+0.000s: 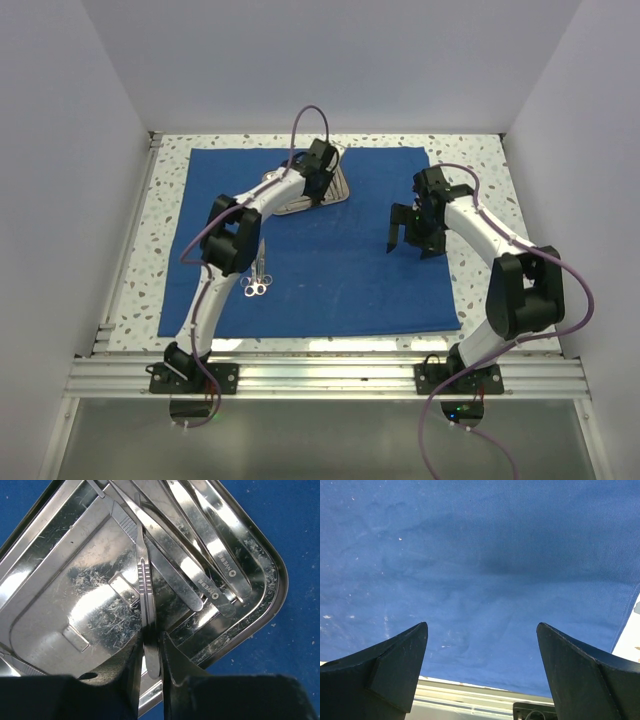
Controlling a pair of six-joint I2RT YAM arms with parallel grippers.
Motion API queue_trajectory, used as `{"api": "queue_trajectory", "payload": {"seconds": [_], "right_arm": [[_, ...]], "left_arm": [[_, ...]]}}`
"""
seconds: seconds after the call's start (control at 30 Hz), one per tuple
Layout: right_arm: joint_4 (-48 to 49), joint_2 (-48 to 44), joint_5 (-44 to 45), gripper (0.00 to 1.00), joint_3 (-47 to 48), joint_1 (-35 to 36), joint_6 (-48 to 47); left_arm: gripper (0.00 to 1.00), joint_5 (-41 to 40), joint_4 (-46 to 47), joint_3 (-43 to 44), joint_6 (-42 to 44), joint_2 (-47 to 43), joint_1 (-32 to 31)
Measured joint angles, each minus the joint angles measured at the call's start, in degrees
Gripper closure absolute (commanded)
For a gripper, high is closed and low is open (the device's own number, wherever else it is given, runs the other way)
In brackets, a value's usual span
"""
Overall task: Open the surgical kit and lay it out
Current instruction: Pick up the medical item from the container.
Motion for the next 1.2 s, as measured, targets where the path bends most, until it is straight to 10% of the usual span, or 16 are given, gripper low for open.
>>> {"api": "queue_trajectory", "payload": {"seconds": [0.5,0.63,1.2], "right_arm": [[0.8,-0.9,-0.1,0.06,-2.2,0.0,0.0],[1.1,-1.2,-0.2,0.06,-2.2,0.0,0.0],[1.2,-1.2,-1.0,0.06,-2.1,0.0,0.1]], "left_arm": [[0.76,2.1,2.0,-2.4,-1.9,-0.9,-1.4],[1.0,2.6,1.9,-2.0,-2.3,-0.7,-1.3],[1.0,3.6,-5.0,0.6,-4.9,-1.1,1.6]]}}
